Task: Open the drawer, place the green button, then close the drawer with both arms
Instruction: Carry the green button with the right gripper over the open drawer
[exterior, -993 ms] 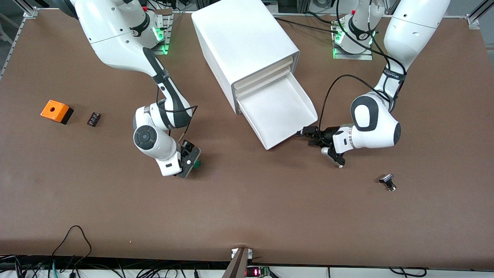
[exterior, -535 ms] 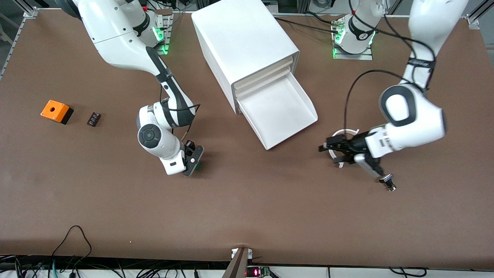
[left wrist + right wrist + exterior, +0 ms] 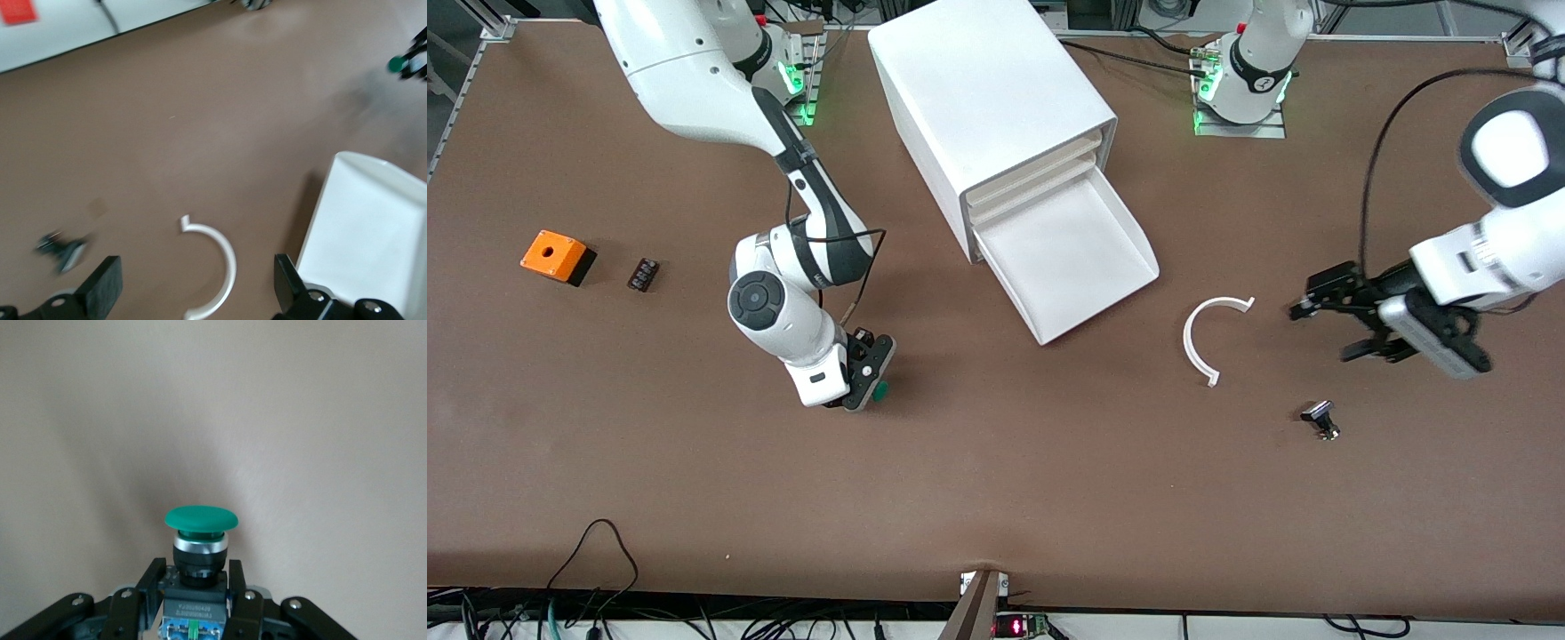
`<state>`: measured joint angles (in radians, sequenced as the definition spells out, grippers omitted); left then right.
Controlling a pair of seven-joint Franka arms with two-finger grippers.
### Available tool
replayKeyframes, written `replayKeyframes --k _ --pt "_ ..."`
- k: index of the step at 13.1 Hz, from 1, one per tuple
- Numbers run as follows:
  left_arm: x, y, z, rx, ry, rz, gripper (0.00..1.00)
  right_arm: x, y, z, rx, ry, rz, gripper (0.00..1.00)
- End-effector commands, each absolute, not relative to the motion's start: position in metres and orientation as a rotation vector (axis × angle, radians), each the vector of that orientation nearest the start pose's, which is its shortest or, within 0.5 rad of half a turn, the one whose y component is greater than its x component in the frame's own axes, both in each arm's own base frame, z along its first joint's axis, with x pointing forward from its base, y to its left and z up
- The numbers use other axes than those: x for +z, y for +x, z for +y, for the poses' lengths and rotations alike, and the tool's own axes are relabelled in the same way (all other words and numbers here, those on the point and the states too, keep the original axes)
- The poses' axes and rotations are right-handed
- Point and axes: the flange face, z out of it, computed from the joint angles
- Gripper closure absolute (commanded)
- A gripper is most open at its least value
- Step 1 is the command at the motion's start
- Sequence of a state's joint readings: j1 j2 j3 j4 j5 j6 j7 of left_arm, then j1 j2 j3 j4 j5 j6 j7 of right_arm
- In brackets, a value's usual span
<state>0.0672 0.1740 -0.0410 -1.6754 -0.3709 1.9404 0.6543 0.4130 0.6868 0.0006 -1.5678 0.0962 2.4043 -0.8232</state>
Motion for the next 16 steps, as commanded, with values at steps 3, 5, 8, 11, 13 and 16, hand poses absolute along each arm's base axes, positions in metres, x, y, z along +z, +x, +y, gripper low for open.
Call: replayKeyframes --k 3,5,8,11,13,16 --pt "0.586 0.586 0.031 -0.117 -3.181 0.612 0.00 0.312 0.638 0.360 -0.276 -2.471 -1.910 0.84" --pt "0.604 0.563 0.018 -0.031 -3.097 0.458 0.00 0.330 0.615 0.403 -0.239 -2.361 -1.975 0.84" --pt "0.596 0.565 -0.004 0.009 -3.077 0.325 0.00 0.356 0.596 0.447 -0.296 -2.191 -2.116 0.83" --pt "0.596 0.566 -0.004 0.011 -3.079 0.315 0.00 0.374 0.575 0.477 -0.286 -2.003 -2.253 0.83" --pt "0.596 0.566 -0.007 0.006 -3.078 0.325 0.00 0.377 0.559 0.499 -0.303 -1.884 -2.361 0.82" --pt "0.594 0.568 -0.005 0.003 -3.086 0.318 0.00 0.371 0.520 0.546 -0.307 -1.708 -2.521 0.82"
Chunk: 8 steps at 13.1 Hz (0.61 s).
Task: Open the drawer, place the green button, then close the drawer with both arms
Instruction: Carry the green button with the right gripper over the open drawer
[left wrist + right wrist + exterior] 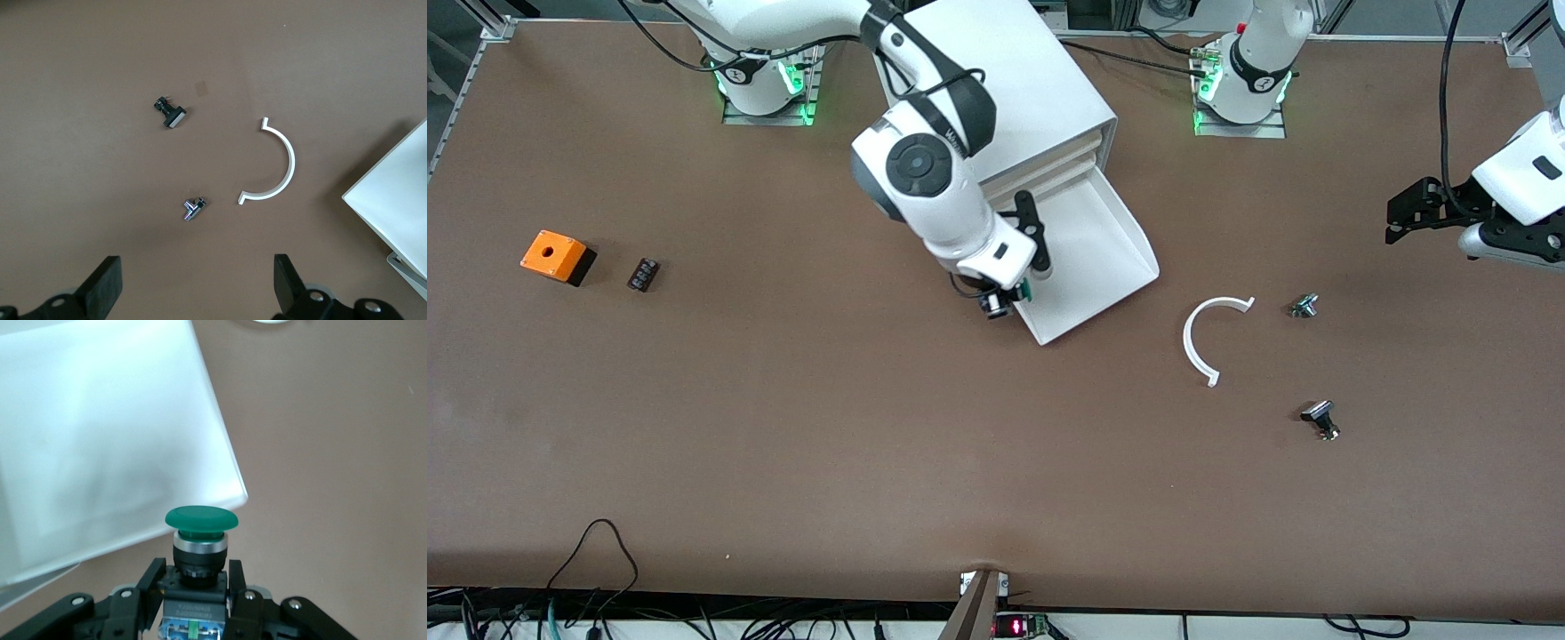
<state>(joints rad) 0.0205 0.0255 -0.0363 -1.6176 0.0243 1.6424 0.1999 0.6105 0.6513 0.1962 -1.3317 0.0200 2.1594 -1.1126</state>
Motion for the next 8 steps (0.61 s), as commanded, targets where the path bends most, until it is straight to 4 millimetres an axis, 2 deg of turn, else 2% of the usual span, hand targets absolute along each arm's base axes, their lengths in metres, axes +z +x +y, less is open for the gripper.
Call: replayKeyframes --k 1,4,8 --pt "0.594 0.569 -0.005 0.005 -3.088 0.316 0.00 0.365 0.506 0.560 0.308 1.754 2.674 0.82" --pt "0.594 0.569 -0.009 0.005 -3.087 0.327 0.00 0.322 0.476 0.592 0.282 1.668 2.708 0.81" --pt "0.595 0.568 -0.007 0.009 -3.090 0.323 0.00 0.266 0.456 0.615 0.294 1.580 2.695 0.81"
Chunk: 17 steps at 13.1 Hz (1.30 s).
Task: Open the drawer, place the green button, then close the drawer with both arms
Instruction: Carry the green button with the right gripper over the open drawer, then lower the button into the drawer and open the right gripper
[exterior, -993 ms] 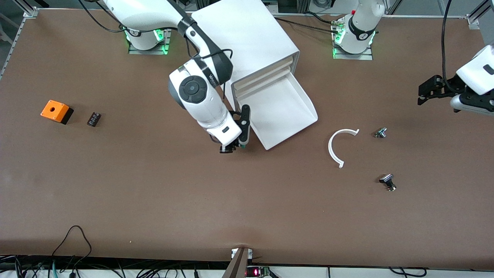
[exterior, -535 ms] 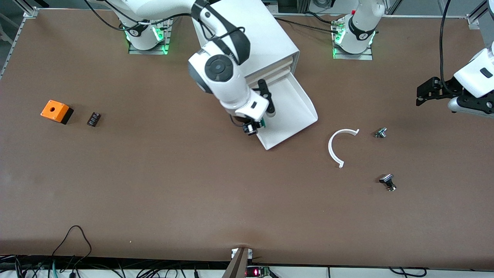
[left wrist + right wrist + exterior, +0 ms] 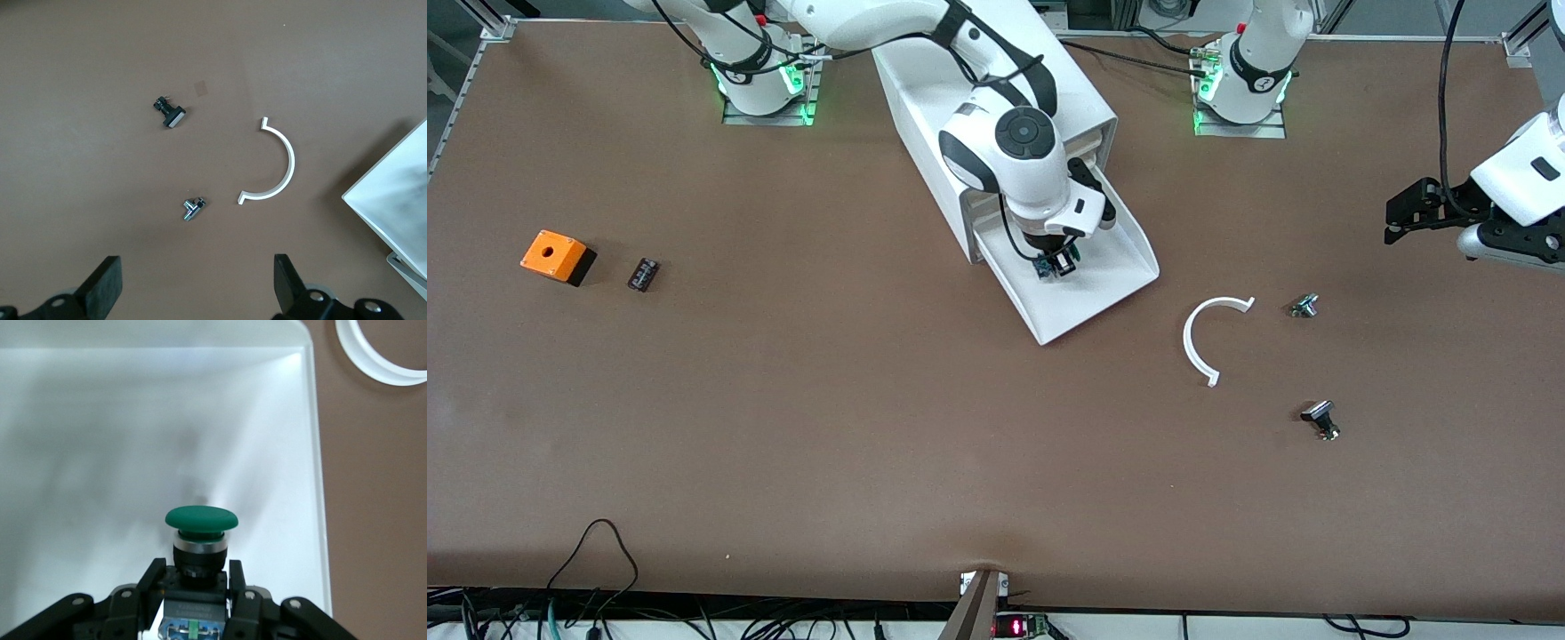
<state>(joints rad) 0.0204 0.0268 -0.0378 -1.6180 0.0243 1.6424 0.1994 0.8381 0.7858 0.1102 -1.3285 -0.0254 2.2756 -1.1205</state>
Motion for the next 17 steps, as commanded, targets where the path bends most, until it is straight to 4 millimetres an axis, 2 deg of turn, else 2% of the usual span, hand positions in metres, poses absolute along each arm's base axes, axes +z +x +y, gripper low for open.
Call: replayKeyframes --k 1,2,3,4,6,8,10,11,13,16,17 --pt "0.595 0.568 -0.006 0.009 -3.090 0.318 0.00 0.257 0.450 0.621 0.307 1.561 2.693 0.81" --pt "0.594 0.568 -0.006 0.007 -3.093 0.318 0.00 0.252 0.448 0.622 0.305 1.571 2.671 0.80" --pt "0.594 0.569 -0.006 0.004 -3.094 0.318 0.00 0.251 0.445 0.623 0.299 1.622 2.644 0.52" --pt "0.594 0.569 -0.007 0.001 -3.096 0.320 0.00 0.252 0.445 0.623 0.305 1.683 2.606 0.01" --pt "0.594 0.569 -0.008 0.001 -3.095 0.323 0.00 0.262 0.447 0.623 0.318 1.773 2.554 0.00" --pt "0.596 0.568 -0.008 -0.001 -3.095 0.323 0.00 0.297 0.454 0.622 0.387 1.899 2.475 0.00" --pt "0.596 0.568 -0.009 -0.001 -3.095 0.325 0.00 0.350 0.464 0.615 0.488 2.082 2.377 0.00" --pt "0.596 0.568 -0.009 0.001 -3.095 0.325 0.00 0.368 0.475 0.605 0.524 2.163 2.327 0.00" --pt "0.596 0.568 -0.009 0.001 -3.095 0.325 0.00 0.379 0.497 0.582 0.499 2.293 2.276 0.00" --pt "0.596 0.568 -0.009 0.001 -3.095 0.325 0.00 0.406 0.525 0.553 0.552 2.363 2.206 0.00" --pt "0.596 0.568 -0.009 0.001 -3.095 0.325 0.00 0.418 0.540 0.537 0.578 2.405 2.152 0.00"
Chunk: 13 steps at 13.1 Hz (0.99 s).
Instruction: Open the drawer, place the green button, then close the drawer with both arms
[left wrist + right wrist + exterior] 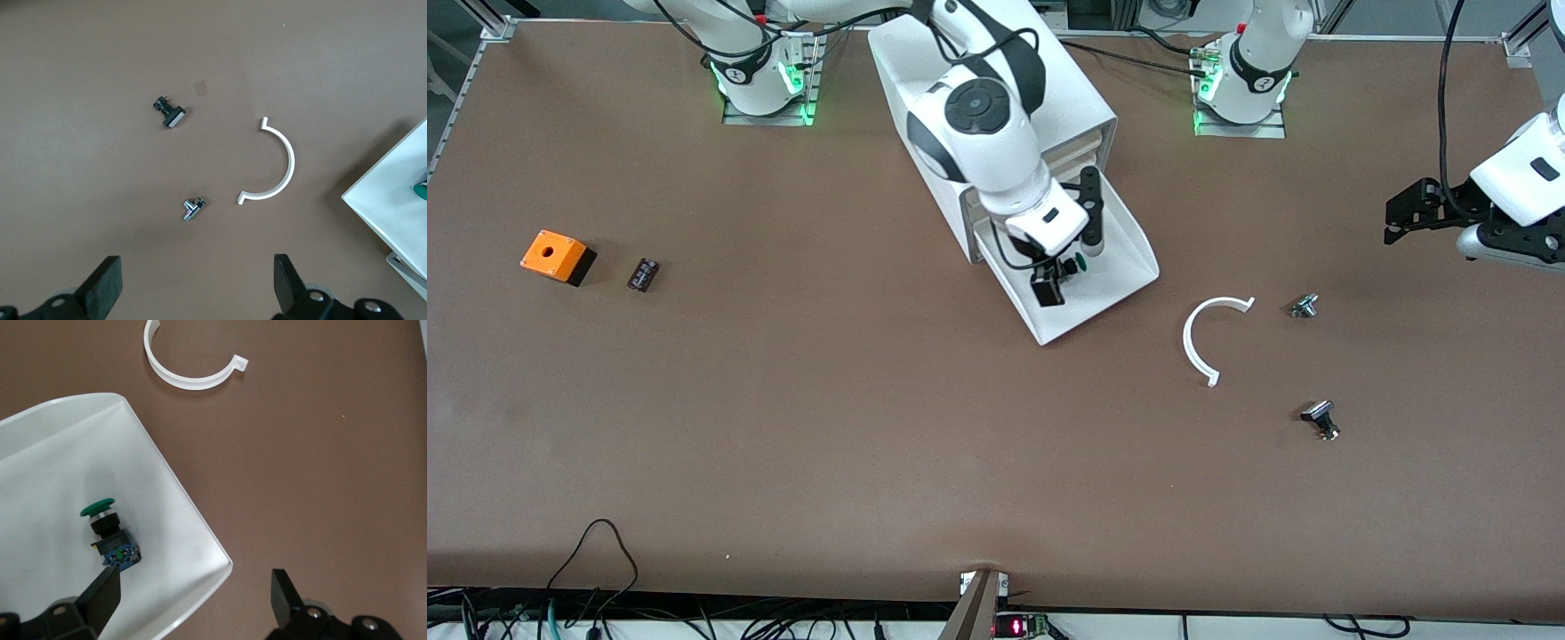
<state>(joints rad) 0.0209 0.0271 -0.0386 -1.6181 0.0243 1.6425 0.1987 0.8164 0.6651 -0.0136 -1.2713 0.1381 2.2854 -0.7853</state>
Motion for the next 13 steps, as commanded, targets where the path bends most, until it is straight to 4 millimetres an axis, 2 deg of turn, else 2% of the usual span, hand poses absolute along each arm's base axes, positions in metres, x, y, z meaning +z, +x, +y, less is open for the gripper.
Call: replayKeyframes --k 1,2,4,5,6,10,11,12,13 --pt "0.596 0.568 -0.009 -0.001 -3.095 0.325 0.00 0.424 0.553 0.523 -0.539 -2.268 -1.893 0.00" --pt "0.596 0.568 -0.009 -0.001 -3.095 0.325 0.00 0.432 0.567 0.502 -0.546 -2.357 -1.781 0.00" --pt "0.596 0.568 -0.010 -0.001 -3.095 0.327 0.00 0.431 0.588 0.470 -0.484 -2.514 -1.573 0.00" --pt "0.596 0.568 -0.010 -0.001 -3.096 0.327 0.00 0.429 0.607 0.446 -0.477 -2.601 -1.405 0.00" --pt "0.596 0.568 -0.010 -0.001 -3.095 0.327 0.00 0.427 0.615 0.435 -0.459 -2.674 -1.217 0.00" --pt "0.597 0.568 -0.011 -0.003 -3.094 0.330 0.00 0.398 0.616 0.416 -0.312 -2.871 -0.587 0.00" --pt "0.597 0.568 -0.011 -0.003 -3.094 0.330 0.00 0.393 0.617 0.413 -0.291 -2.893 -0.503 0.00" --pt "0.597 0.568 -0.011 -0.003 -3.094 0.330 0.00 0.378 0.613 0.408 -0.226 -2.929 -0.444 0.00" --pt "0.597 0.568 -0.011 -0.003 -3.094 0.330 0.00 0.369 0.612 0.394 -0.166 -2.972 -0.369 0.00"
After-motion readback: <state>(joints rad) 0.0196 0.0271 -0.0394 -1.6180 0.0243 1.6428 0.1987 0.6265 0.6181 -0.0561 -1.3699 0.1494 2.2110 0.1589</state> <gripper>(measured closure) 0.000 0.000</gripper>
